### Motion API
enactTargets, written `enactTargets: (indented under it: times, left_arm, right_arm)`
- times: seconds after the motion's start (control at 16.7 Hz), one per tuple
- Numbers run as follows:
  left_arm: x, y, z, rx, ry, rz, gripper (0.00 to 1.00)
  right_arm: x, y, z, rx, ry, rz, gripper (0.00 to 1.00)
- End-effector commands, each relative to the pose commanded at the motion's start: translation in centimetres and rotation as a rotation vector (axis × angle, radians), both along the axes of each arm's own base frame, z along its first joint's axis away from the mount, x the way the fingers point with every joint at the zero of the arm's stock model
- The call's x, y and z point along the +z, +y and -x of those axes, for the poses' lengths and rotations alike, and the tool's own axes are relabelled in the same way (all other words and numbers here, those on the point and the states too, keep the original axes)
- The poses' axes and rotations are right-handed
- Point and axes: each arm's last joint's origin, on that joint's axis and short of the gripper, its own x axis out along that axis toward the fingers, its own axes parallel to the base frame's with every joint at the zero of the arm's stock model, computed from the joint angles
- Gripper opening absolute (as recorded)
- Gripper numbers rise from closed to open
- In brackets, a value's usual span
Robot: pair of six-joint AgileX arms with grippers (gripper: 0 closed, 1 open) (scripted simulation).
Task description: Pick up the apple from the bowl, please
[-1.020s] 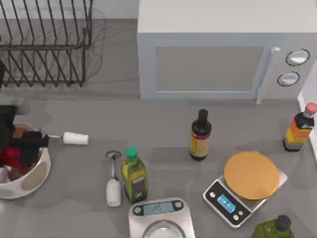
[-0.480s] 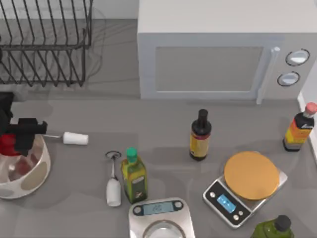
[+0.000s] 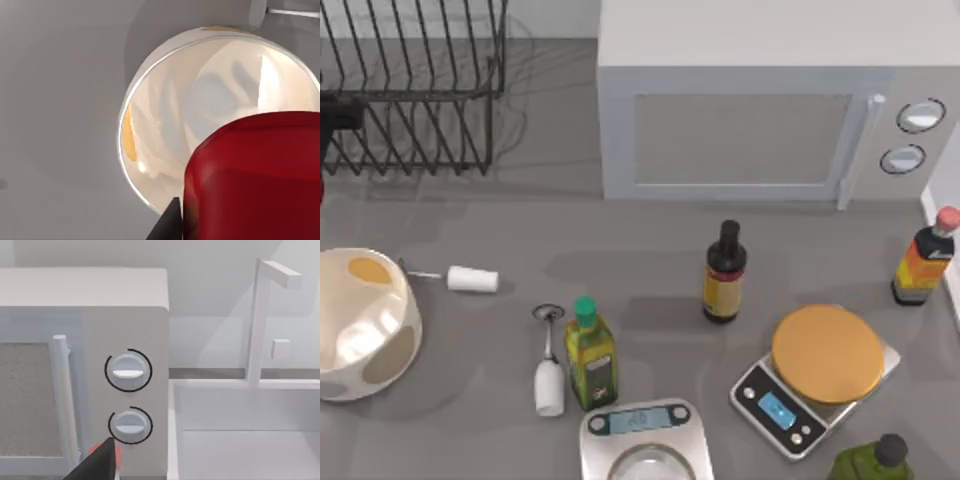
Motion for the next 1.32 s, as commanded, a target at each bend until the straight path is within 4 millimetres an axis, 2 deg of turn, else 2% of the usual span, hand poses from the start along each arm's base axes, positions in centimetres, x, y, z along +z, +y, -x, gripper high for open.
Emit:
enactTargets:
  times: [0.18,0.36,0.72,0.84,1.02,1.14,1.32]
  left_arm:
    - [5.0,0.0,1.6,0.000,-0.013,0.000,0.00]
    - [7.7,0.0,3.0,0.000,-0.030,0.000,0.00]
    - [7.8,0.0,3.0,0.004,-0.030,-0.001,0.00]
    - [7.3,-1.1,2.0,0.004,-0.024,0.001,0.00]
    - [5.2,-5.5,-1.0,0.004,-0.002,0.003,0.00]
    - [3.2,-10.2,-2.6,0.003,0.012,0.001,0.00]
    - [0.0,-17.9,-3.5,0.001,0.026,-0.004,0.00]
  right_arm:
    - [0.0,0.0,0.0,0.000,0.000,0.000,1.00]
    - [0.0,0.0,0.0,0.000,0.000,0.000,1.00]
    - [0.0,0.0,0.0,0.000,0.000,0.000,1.00]
    - [0.0,0.0,0.0,0.000,0.000,0.000,1.00]
    - [0.0,0.0,0.0,0.000,0.000,0.000,1.00]
    - [0.0,0.0,0.0,0.000,0.000,0.000,1.00]
    - [0.0,0.0,0.0,0.000,0.000,0.000,1.00]
